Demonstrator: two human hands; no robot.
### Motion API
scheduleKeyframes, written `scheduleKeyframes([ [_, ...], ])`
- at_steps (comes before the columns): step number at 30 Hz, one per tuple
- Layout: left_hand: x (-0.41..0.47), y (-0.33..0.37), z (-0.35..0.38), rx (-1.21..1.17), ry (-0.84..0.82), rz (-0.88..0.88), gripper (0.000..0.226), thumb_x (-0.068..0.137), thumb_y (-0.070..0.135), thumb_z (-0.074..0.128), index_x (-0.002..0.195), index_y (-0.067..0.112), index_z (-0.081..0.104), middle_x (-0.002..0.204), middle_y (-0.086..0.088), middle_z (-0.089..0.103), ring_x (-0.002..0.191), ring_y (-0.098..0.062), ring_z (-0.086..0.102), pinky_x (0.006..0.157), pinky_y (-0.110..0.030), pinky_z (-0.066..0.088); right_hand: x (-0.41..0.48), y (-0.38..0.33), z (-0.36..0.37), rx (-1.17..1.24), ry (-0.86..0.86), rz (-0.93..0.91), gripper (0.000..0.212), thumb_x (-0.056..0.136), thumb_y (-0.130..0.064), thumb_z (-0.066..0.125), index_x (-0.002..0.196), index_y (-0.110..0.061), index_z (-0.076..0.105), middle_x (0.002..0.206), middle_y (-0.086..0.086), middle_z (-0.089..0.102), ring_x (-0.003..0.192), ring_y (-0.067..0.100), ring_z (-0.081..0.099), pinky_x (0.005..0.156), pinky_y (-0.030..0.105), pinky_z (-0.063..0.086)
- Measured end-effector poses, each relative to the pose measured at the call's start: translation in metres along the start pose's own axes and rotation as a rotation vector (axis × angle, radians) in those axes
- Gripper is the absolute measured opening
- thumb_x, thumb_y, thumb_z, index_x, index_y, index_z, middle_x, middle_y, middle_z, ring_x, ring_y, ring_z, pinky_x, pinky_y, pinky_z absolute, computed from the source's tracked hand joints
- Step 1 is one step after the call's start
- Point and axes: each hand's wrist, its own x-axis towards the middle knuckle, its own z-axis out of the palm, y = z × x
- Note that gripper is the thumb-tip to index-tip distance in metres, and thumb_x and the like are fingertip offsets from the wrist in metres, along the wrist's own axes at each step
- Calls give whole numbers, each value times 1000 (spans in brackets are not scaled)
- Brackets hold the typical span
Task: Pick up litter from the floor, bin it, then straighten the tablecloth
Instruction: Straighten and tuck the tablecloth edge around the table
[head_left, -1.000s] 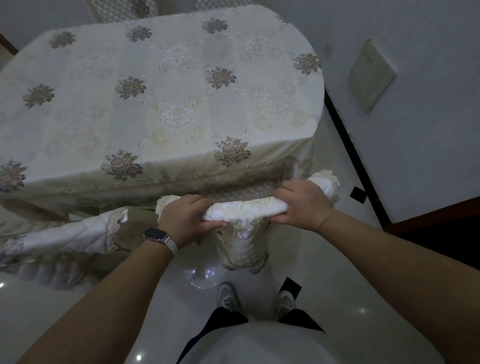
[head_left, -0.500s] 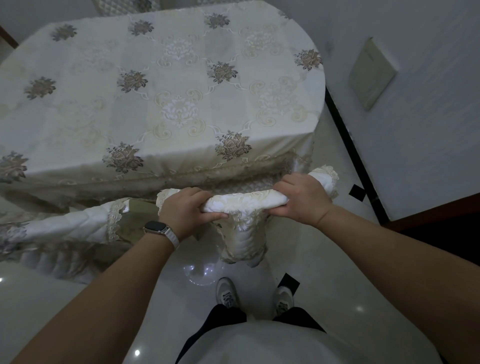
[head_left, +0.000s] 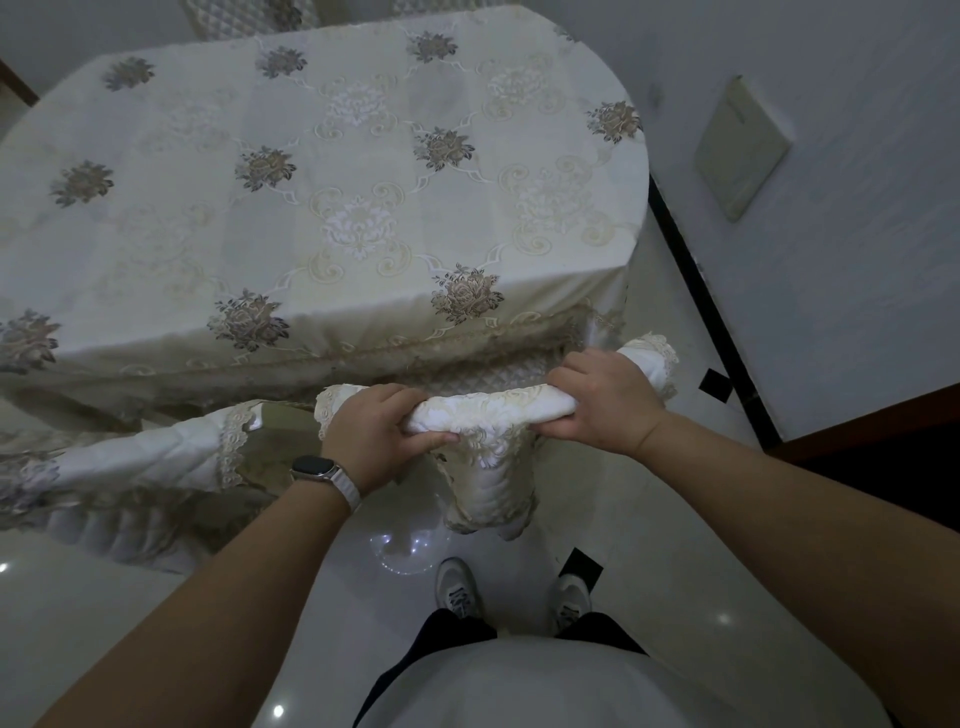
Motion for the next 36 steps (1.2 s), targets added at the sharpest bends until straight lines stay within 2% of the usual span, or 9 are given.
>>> scheduleKeyframes([
  [3,0,1,-2,-26,-31,-23,64,70,69,61,92,11,73,84,-3,69,77,-23,63,65,-33,51,-1,-2,-2,15,-40,25,49,72,-61,63,78,-13,68,72,5,58,65,27,54,57,34,42],
  [8,1,2,-7,-53,-95,27,58,77,63,60,103,12,70,93,-2,70,86,-22,64,74,-36,52,-4,-7,-5,16,-133,43,41,72,-49,70,96,-16,70,81,1,63,73,26,57,64,35,45],
  [14,12,17,-11,-88,-186,89,57,84,58,55,117,14,65,109,-2,67,101,-21,61,85,-34,49,-8,-11,-15,28,-167,73,46,77,-51,65,110,-19,67,97,-2,67,86,20,61,73,32,44],
  [19,29,37,-10,-73,-151,184,59,83,55,55,121,10,64,115,-7,66,105,-24,61,88,-37,50,-13,-15,-29,3,-172,126,52,81,-57,61,117,-19,63,107,-3,65,96,19,59,81,34,45],
  [24,47,55,-3,-16,-137,261,55,86,51,57,123,11,62,121,-8,63,110,-26,58,92,-40,48,-23,-13,-42,-46,-107,192,54,82,-53,60,120,-15,62,116,1,64,103,21,59,88,36,45],
  [30,61,90,10,76,-124,252,53,85,49,60,124,12,62,126,-6,60,111,-27,58,93,-39,46,-36,11,-67,-85,-124,256,60,85,-60,52,129,-20,56,130,-2,57,118,18,51,96,35,40],
  [36,88,161,31,159,-93,219,50,84,47,60,124,17,61,126,-3,61,112,-27,57,92,-39,45,-68,65,-109,-109,-94,288,57,85,-58,50,129,-23,53,129,1,56,116,22,52,93,36,41],
])
